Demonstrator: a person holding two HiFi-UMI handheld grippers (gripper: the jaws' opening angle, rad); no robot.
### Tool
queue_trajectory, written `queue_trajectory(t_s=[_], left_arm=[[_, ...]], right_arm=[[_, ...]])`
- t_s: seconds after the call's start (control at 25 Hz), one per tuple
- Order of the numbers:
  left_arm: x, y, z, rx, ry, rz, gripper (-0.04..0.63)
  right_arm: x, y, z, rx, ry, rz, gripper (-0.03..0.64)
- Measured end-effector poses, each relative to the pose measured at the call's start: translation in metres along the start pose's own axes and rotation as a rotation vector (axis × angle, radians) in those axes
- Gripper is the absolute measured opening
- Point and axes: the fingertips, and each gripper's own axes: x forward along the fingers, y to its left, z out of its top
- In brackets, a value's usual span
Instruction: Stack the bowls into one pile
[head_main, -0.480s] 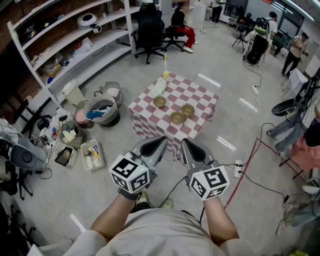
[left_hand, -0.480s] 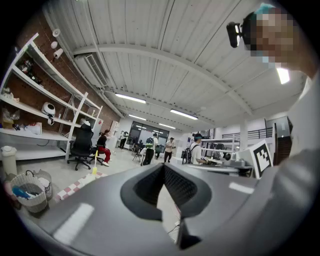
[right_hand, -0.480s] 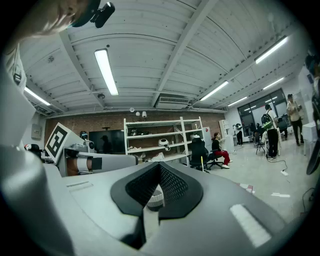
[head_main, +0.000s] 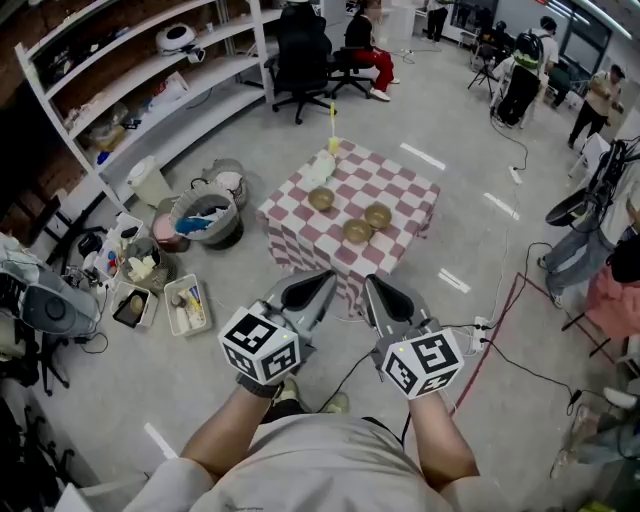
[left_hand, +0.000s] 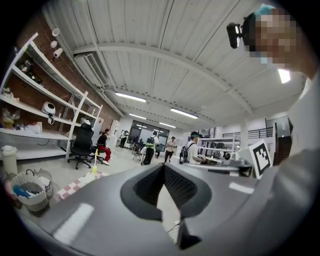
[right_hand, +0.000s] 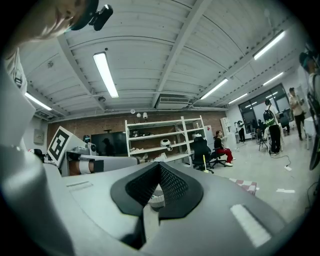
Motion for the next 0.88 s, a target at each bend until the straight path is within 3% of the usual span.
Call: queue_trajectory(t_s=[0.24,0.52,0.88], left_arm=[[-0.007,0.01,-0.018,-0.002,0.036,0.042,0.006],[-0.009,0.055,-0.022,-0.023,0.038,0.103,0.006],[0.033,0.119,-0.022,-0.024,0.055,0.056,0.006]], right_arm=[[0.003,-0.01,-0.021,0.099,0.004,0.016,0.009],[0.029,-0.021,-0.029,0.117,0.02,0.013,0.009],[0.096,-0.048,-0.038,0.114,0.06,-0.053,0.009]])
